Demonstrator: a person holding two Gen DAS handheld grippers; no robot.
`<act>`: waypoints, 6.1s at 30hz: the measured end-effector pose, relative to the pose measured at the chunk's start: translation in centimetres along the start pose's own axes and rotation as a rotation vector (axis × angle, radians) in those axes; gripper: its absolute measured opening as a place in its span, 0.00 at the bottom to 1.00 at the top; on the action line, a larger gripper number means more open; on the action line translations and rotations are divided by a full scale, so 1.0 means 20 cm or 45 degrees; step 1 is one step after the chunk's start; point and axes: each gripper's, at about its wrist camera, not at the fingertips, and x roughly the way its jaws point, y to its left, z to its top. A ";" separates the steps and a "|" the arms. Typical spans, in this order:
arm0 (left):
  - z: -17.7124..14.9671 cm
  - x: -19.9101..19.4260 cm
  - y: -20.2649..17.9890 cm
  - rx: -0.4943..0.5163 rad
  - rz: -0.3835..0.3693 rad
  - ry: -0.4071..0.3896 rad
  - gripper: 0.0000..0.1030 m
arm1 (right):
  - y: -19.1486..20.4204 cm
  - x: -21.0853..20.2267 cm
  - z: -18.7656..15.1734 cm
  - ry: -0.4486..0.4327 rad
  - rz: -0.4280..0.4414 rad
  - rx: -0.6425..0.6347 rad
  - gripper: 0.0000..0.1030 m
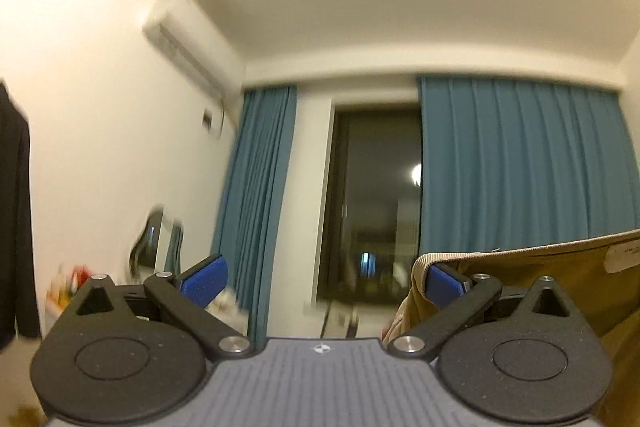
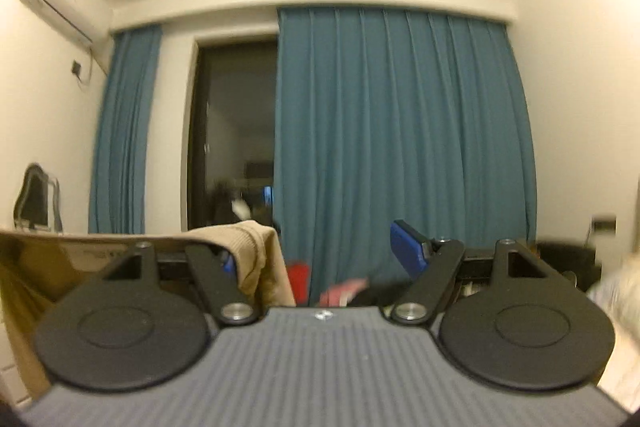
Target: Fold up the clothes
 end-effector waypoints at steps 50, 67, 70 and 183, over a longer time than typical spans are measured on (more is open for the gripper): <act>-3.17 2.45 -1.04 0.183 -0.474 1.553 0.99 | -0.34 2.56 -2.25 1.267 0.032 -0.043 0.79; -2.38 1.73 -0.80 0.118 -0.526 1.194 1.00 | -0.09 1.95 -1.73 0.988 0.090 0.094 0.79; -2.17 1.43 -0.67 0.054 -0.502 1.108 1.00 | -0.08 1.63 -1.59 0.906 0.058 0.192 0.80; -2.62 1.97 -0.02 0.291 -0.392 1.399 0.07 | -0.05 0.74 -2.07 1.097 0.131 0.416 0.79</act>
